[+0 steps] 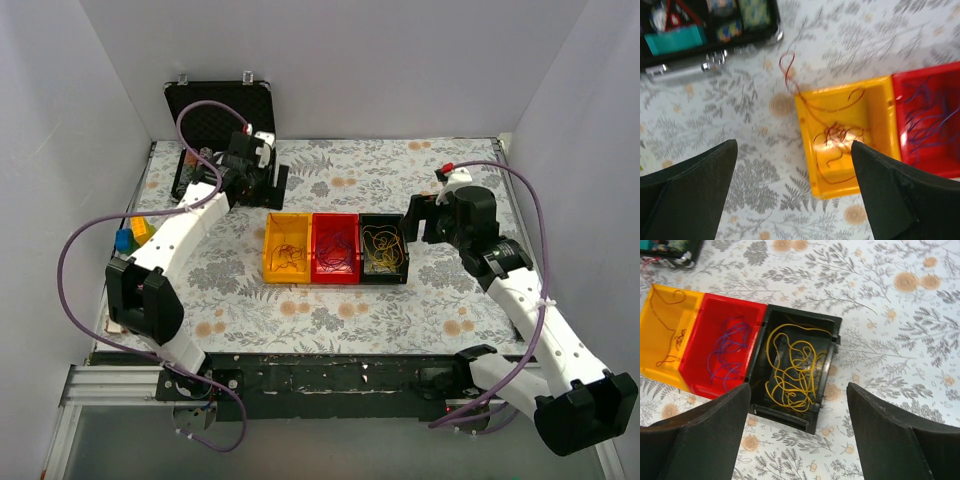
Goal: Untangle the cables
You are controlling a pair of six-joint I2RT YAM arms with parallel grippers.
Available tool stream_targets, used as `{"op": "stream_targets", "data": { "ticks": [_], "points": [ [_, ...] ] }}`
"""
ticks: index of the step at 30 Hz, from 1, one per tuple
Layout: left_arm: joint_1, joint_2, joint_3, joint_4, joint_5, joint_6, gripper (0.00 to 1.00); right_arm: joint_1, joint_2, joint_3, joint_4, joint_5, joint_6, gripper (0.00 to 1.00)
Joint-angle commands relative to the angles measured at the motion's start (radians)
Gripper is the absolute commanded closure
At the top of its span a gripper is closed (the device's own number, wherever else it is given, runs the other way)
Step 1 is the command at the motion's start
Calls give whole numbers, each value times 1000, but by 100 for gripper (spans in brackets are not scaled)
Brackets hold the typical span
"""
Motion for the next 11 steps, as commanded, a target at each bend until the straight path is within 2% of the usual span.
{"op": "stream_targets", "data": {
  "ticks": [1, 5, 11],
  "points": [
    [31, -169, -171, 31, -33, 6, 2, -71, -45, -47, -24, -47, 29, 14],
    [54, -246, -284, 110, -23, -3, 2, -131, -45, -60, -38, -52, 29, 15],
    [227, -284, -406, 196, 172, 9, 2, -191, -45, -64, -29, -49, 35, 14]
  ]
}}
